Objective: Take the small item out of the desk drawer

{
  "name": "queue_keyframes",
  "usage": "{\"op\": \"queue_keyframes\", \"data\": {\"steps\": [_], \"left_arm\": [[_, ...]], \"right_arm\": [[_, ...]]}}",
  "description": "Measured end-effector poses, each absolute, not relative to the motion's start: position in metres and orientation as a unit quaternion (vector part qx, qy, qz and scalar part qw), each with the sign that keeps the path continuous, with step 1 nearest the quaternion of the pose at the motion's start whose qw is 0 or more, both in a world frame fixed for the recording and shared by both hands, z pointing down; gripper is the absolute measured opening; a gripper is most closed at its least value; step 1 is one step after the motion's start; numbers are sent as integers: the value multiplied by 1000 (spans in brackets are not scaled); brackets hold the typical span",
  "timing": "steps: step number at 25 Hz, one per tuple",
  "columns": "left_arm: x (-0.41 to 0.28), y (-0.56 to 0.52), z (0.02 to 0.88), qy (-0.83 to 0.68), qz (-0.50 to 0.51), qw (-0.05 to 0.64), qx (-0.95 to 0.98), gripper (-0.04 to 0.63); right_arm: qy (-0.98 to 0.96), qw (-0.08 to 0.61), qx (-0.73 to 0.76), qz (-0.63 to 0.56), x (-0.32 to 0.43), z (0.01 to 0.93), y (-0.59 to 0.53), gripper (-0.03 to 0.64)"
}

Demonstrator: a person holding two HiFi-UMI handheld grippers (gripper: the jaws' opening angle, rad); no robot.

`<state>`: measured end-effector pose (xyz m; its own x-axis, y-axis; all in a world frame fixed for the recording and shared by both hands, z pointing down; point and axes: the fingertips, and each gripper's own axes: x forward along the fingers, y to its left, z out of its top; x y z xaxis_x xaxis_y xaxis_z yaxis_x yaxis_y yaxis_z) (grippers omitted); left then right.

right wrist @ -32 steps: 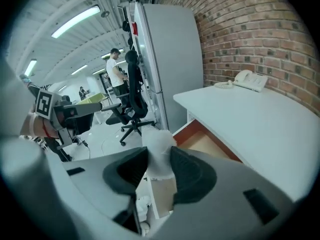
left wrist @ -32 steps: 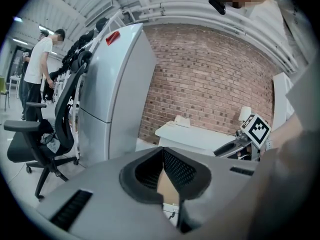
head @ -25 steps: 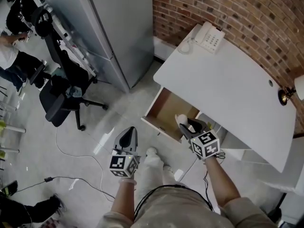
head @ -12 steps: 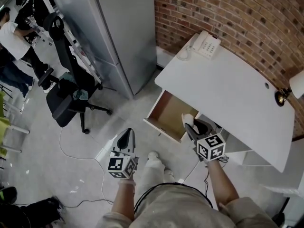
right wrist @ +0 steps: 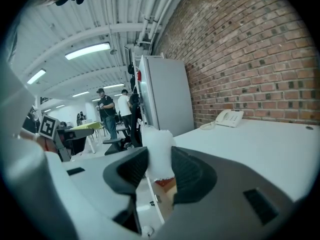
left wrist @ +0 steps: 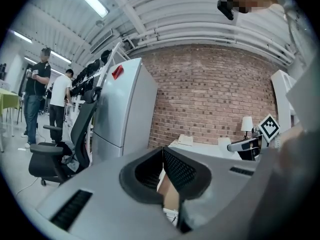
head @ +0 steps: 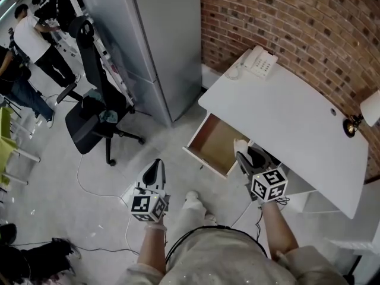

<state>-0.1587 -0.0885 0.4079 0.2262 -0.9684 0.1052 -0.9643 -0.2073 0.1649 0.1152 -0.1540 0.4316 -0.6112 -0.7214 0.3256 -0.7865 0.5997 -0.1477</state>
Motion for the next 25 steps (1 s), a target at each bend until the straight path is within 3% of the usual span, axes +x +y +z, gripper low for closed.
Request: {"op": "queue_keyframes", "data": {"steps": [25], "left_arm": [[-184,-47,367,-647,-36,55,760,6]], "right_arm": [[-898,72,424,95,115,392,-123,156]]}}
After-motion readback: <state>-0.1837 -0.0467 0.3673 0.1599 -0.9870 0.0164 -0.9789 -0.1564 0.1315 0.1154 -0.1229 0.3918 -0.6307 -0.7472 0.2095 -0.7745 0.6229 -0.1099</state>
